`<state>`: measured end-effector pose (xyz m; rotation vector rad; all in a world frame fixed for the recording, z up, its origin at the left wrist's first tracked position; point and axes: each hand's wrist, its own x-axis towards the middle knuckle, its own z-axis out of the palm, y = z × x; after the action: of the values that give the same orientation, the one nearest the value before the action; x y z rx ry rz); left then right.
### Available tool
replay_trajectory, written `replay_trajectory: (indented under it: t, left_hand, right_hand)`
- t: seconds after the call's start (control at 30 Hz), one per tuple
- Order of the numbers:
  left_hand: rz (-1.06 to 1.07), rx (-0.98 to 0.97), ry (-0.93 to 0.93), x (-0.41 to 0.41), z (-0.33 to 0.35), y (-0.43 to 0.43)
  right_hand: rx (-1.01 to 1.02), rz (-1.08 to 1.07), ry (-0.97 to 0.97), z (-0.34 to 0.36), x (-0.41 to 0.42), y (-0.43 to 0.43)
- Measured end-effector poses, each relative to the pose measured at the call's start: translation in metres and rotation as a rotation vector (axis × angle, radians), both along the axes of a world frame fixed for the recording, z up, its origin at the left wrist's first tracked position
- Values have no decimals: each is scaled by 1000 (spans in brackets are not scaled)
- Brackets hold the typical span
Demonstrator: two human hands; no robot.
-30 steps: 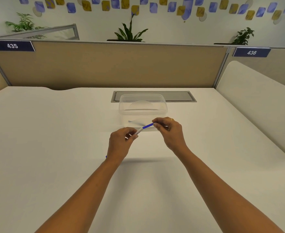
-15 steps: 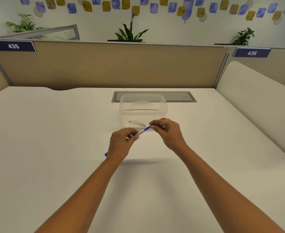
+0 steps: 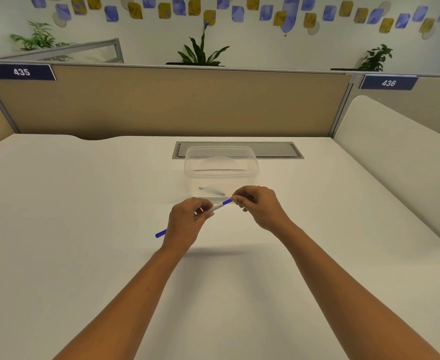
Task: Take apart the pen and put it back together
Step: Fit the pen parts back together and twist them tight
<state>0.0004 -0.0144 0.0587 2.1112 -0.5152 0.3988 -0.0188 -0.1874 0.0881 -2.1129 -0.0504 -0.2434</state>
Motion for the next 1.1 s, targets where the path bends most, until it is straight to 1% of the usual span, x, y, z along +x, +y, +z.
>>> replay_trajectory:
  t: [0.2, 0.37, 0.67, 0.87, 1.1]
  left_hand:
    - [-71, -22, 31, 2, 1, 1]
    - [-56, -40, 4, 1, 4, -1]
    - [-22, -43, -49, 1, 6, -5]
    - [-12, -38, -75, -1, 6, -8]
    - [-36, -33, -103, 0, 6, -5]
  right_hand:
    - [17, 46, -24, -1, -3, 4]
    - [22, 47, -34, -1, -3, 7]
    - [-128, 46, -79, -6, 1, 8]
    - [-90, 41, -71, -6, 1, 9]
    - [-40, 35, -2, -9, 1, 11]
